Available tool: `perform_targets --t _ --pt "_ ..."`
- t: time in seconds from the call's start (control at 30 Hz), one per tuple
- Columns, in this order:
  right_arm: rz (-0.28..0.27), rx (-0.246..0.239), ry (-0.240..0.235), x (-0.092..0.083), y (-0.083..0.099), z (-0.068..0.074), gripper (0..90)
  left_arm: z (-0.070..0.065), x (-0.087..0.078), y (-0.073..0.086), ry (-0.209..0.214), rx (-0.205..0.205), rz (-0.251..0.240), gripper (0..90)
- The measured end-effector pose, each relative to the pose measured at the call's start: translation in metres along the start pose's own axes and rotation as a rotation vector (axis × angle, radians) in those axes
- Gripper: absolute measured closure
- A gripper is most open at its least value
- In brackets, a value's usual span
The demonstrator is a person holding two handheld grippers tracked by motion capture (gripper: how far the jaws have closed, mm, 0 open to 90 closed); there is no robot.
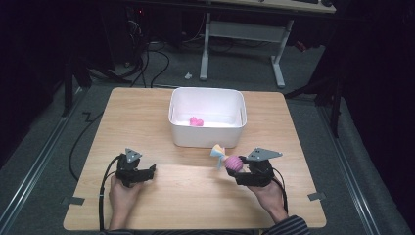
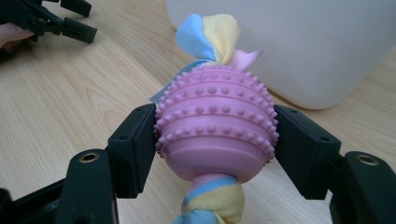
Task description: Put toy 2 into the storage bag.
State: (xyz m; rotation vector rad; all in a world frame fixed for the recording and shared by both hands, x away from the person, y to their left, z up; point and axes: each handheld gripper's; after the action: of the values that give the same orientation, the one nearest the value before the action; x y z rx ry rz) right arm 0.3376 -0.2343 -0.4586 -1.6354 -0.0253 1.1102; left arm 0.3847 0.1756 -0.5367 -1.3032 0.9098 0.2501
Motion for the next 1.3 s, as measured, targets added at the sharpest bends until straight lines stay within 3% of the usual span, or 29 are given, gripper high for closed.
perform_targets --t 0.67,1.3 --pt "-0.092 -0.020 0.034 -0.046 -0.035 -0.020 33.9 0.000 0.000 0.000 0.000 0.000 0.000 17.8" --pt "-0.145 -0.031 0.073 -0.065 -0.081 -0.040 34.0 0.000 0.000 0.000 0.000 -0.001 0.000 17.9"
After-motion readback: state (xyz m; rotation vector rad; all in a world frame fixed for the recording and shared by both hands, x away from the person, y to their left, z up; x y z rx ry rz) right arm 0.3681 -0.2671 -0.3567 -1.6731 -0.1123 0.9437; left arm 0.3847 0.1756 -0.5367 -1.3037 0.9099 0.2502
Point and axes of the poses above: each handheld gripper's, and its own axes: x roughly forward along the jaws, y roughly out of its underside, z roughly to its left, and after that the axes turned 1 degree about z, right-handed
